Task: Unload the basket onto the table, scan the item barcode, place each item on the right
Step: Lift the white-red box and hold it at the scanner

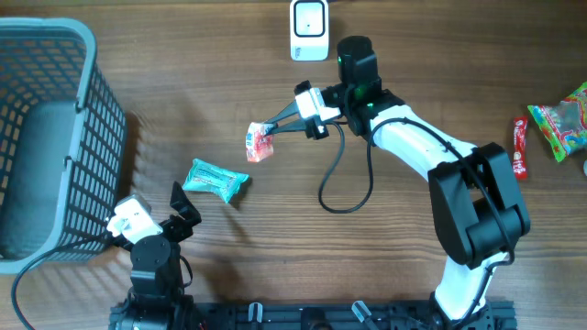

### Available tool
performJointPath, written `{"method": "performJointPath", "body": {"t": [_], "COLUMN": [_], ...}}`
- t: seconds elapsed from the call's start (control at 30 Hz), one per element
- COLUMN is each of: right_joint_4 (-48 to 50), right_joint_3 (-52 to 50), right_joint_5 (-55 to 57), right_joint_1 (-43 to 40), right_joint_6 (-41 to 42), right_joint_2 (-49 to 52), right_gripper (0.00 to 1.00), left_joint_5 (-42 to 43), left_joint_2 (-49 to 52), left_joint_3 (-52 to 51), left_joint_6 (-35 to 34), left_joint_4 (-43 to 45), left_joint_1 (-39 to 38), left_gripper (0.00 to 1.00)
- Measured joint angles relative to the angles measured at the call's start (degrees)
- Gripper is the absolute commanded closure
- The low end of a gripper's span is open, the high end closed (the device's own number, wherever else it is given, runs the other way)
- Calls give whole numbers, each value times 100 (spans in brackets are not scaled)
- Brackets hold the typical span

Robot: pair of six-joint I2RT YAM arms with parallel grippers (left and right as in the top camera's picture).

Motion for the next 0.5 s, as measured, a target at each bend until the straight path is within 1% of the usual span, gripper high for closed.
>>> {"method": "performJointPath", "body": {"t": [0.1,0.2,0.5], "right_joint_4": [667,1034,997], "right_joint_3": [11,11,11], "right_joint_5": [-74,-74,-76], "right_joint_1": [24,37,37], "right_joint_6": [-116,-221,-131], "right_joint_2": [0,-4,-4], "right_gripper": [96,96,96], "left_joint_5": [2,2,2], "left_joint_2": [0,0,0], "left_joint_3": [0,0,0], "left_joint_6": [0,0,0], "left_joint_4": [0,2,0], "left_joint_1": [0,0,0], "left_gripper": [0,0,0]}}
